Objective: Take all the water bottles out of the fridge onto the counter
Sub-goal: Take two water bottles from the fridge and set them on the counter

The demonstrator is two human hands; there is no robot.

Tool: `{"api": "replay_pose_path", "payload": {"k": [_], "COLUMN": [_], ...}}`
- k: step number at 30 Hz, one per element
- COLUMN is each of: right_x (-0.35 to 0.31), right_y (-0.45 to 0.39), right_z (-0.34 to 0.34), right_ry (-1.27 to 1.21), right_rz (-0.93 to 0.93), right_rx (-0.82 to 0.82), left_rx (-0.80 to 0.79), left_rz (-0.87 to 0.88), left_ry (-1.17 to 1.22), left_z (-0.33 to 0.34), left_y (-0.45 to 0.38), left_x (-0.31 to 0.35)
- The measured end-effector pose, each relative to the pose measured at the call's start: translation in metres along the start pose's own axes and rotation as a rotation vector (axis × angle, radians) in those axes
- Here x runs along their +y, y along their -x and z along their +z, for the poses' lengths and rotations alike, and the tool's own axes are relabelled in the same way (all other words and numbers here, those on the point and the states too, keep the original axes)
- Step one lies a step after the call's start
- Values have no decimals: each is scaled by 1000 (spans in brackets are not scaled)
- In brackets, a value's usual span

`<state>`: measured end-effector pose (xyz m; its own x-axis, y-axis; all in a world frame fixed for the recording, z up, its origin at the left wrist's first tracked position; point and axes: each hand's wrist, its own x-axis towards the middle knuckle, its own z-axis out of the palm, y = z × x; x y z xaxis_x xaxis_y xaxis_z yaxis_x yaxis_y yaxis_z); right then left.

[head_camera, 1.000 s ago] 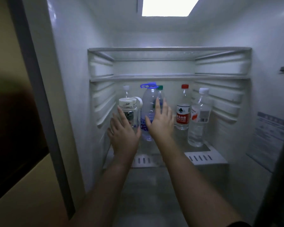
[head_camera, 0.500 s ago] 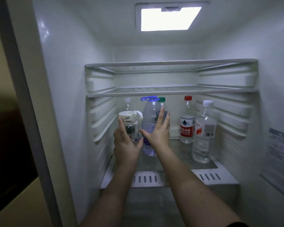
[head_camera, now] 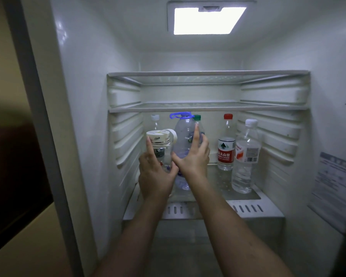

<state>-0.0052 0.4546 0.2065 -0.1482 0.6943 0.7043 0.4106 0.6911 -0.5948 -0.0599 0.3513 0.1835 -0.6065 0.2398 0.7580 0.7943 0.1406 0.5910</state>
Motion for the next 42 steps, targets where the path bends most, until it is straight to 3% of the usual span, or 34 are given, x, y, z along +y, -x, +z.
{"api": "replay_pose_path", "payload": {"k": [7,29,42], "right_x": [-14,-35,-49], "right_y": [13,67,118], "right_z": [-14,-54,-114], "right_ry": [24,-61,-106], "right_rz": [19,9,30], "right_rx": [-32,86,88], "left_rx": [-38,-65,-107], "left_rz": [24,139,135], "left_ry": [14,61,155], "left_z": [-20,-72,-123], "left_y": [8,53,96], "left_x": [5,17,50]}}
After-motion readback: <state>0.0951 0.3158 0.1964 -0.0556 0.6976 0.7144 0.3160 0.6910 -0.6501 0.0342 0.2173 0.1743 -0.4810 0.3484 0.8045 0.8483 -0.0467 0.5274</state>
